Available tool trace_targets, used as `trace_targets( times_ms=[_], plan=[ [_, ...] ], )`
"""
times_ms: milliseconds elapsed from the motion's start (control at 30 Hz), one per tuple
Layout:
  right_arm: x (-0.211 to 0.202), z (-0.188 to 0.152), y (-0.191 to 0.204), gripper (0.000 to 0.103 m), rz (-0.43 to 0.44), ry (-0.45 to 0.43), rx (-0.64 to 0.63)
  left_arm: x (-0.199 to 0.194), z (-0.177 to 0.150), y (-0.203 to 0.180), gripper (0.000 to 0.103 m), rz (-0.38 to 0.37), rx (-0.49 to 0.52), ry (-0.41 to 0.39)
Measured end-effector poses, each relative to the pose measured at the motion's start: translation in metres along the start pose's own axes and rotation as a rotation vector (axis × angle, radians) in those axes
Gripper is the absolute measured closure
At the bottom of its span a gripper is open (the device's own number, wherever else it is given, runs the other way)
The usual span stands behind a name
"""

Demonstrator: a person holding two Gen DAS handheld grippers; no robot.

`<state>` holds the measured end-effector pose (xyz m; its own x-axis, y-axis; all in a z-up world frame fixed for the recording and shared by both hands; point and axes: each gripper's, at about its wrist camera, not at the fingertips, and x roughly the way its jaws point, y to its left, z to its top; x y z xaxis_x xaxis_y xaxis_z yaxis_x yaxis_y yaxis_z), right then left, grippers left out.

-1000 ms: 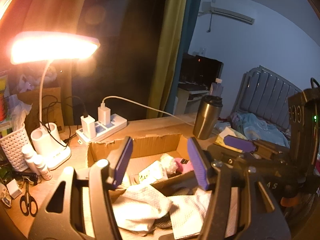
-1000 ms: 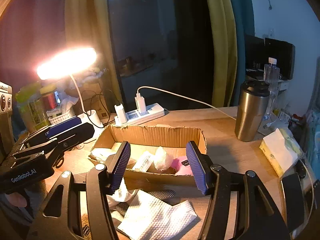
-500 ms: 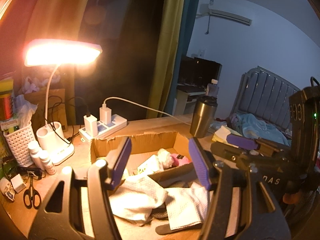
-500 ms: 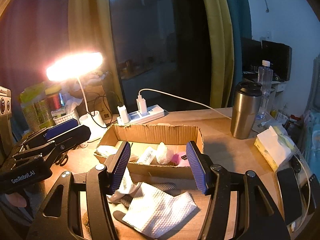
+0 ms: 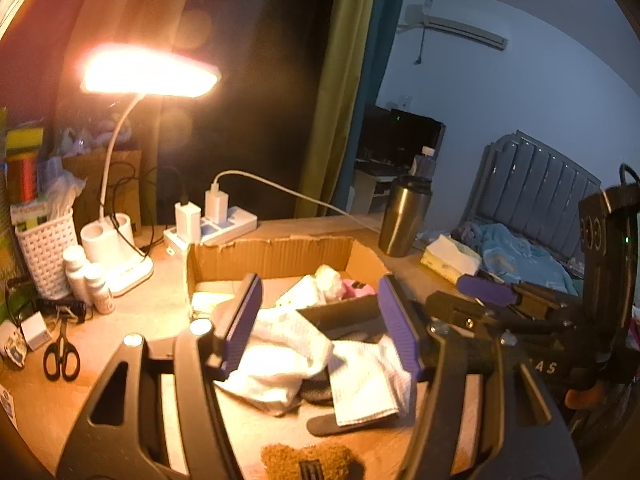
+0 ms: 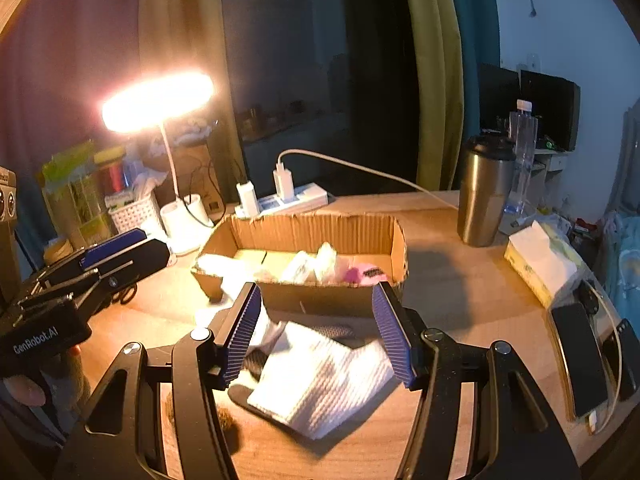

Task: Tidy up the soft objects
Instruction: 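Withdraw both open tools from the box toward the items on the desk, then grasp the brown fuzzy slipper with the left tool while the right grasps the white waffle towel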

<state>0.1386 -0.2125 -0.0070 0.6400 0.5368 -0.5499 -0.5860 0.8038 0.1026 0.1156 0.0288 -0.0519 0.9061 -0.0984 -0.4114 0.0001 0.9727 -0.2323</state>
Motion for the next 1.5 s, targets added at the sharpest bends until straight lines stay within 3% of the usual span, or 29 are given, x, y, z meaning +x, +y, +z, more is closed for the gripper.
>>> trace_targets(
  times_ms=[833,1067,1200,1267,1333,1500],
  plan=[
    [0.023,-0.060,0.007,0.042,0.016,0.128,0.012,0.011,-0.072,0.023,0.041,0.032,-0.070,0.138],
    [0.028,-0.074,0.003,0.042,0.018,0.140,0.047,0.021,-0.091,0.016,0.041,0.016,-0.071,0.214],
    [0.030,-0.083,0.001,0.042,0.024,0.158,0.057,0.025,-0.100,0.013,0.040,0.045,-0.046,0.258],
    [0.029,-0.085,0.000,0.042,0.025,0.158,0.061,0.028,-0.103,0.012,0.038,0.052,-0.037,0.282],
    [0.028,-0.086,-0.003,0.042,0.023,0.154,0.072,0.028,-0.104,0.011,0.027,0.053,-0.035,0.295],
    [0.028,-0.088,-0.007,0.042,0.024,0.152,0.087,0.033,-0.109,0.009,0.027,0.057,-0.031,0.363]
  ],
)
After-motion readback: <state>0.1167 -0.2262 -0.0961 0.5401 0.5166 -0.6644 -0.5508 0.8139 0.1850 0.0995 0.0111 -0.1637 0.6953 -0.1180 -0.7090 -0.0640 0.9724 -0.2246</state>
